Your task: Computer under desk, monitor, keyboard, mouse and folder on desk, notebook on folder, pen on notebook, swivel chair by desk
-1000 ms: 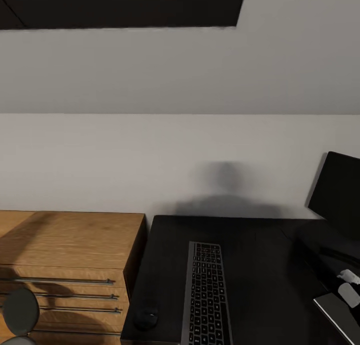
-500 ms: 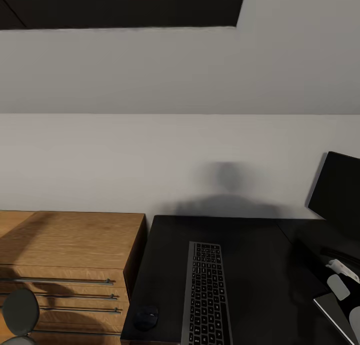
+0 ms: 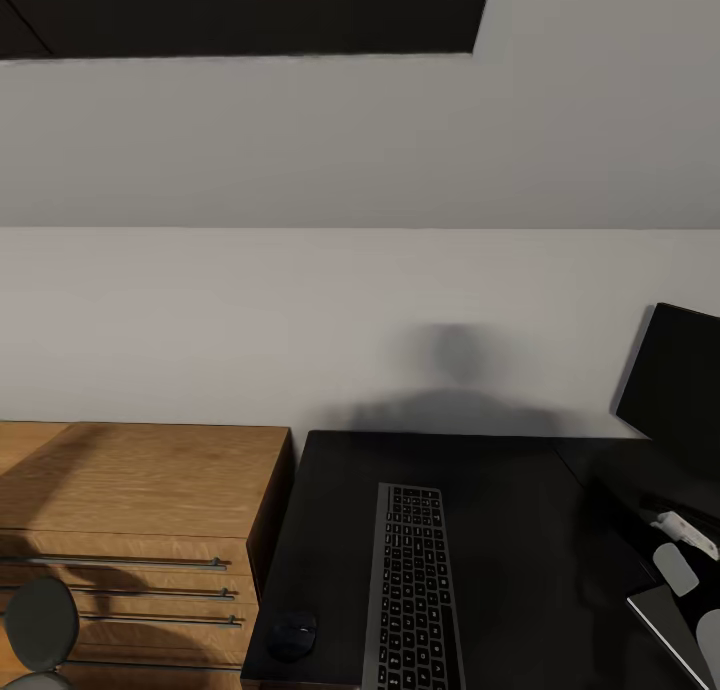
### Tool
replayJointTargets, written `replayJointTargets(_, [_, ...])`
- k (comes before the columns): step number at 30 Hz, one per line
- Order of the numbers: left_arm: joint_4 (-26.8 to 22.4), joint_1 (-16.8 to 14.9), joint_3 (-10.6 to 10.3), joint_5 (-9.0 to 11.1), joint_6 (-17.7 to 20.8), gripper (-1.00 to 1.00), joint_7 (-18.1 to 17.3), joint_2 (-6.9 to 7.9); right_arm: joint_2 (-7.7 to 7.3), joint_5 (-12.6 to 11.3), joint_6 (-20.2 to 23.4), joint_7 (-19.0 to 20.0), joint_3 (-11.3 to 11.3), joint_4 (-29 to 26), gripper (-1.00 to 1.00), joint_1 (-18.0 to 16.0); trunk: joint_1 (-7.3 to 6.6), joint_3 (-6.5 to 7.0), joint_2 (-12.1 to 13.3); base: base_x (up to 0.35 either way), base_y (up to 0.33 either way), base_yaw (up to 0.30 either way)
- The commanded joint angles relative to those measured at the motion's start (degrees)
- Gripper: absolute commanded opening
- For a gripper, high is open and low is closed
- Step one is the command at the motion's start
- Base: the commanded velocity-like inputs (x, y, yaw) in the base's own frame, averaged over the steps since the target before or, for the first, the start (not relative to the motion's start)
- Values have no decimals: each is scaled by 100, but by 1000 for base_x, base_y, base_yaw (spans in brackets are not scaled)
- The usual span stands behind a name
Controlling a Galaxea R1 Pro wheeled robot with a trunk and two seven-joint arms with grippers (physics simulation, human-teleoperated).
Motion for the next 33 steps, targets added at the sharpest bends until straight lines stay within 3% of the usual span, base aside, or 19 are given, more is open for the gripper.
replayJointTargets(1, [2,-3,-50,22,-8,100,38,-1,4,-23,33,26,-40,-6,100,-4,0,-7,-4,0,0,0])
replayJointTargets(25, [1,-3,-30,124,-12,100,38,49,-2,25,38,-41,-11,-7,100,-4,0,-7,-4,0,-86,0])
replayJointTargets(30, [1,-3,-30,132,-12,100,40,50,-10,28,55,-190,-7,-4,100,-4,0,-7,-4,0,-2,0])
replayJointTargets(33, [0,-3,-32,135,-12,100,39,51,-22,29,67,-506,-6,-2,100,-6,0,-7,-4,0,0,0])
